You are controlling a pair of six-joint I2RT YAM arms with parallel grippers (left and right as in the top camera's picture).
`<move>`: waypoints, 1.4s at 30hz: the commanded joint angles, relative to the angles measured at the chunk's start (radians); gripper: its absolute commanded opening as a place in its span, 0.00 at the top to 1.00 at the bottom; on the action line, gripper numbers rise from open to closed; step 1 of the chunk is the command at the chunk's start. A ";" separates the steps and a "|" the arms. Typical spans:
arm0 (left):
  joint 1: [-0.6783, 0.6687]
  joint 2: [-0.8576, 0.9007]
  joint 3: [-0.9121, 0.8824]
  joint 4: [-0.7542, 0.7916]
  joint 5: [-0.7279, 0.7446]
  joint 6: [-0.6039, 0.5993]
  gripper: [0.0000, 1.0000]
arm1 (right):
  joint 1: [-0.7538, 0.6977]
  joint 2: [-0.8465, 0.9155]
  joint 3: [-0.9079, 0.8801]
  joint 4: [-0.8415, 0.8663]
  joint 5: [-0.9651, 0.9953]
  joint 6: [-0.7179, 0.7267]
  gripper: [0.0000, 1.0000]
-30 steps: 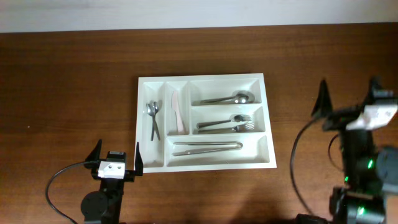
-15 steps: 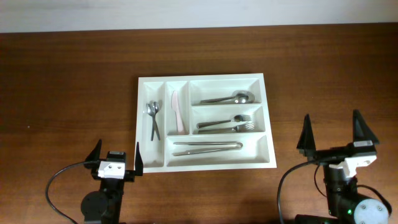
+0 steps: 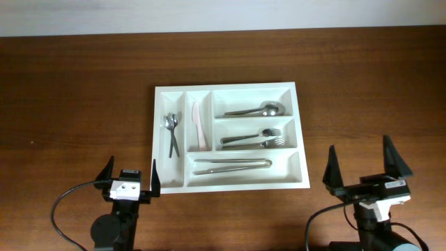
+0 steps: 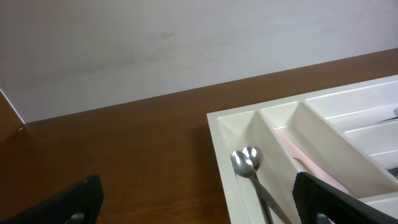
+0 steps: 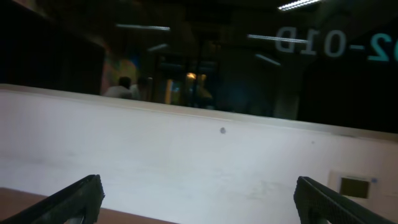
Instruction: Pack container
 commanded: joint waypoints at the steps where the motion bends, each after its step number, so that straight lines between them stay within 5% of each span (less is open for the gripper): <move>1: 0.006 -0.010 -0.009 0.003 -0.007 0.016 0.01 | 0.033 -0.036 -0.023 0.004 0.002 0.002 0.01; 26: 0.006 -0.010 -0.009 0.003 -0.007 0.016 0.01 | 0.042 -0.046 -0.285 0.004 0.035 0.002 0.01; 35: 0.006 -0.010 -0.009 0.003 -0.007 0.016 0.01 | 0.042 -0.046 -0.285 -0.247 0.024 0.004 0.01; 42: 0.006 -0.010 -0.009 0.003 -0.007 0.016 0.01 | 0.042 -0.046 -0.285 -0.243 0.025 0.006 0.01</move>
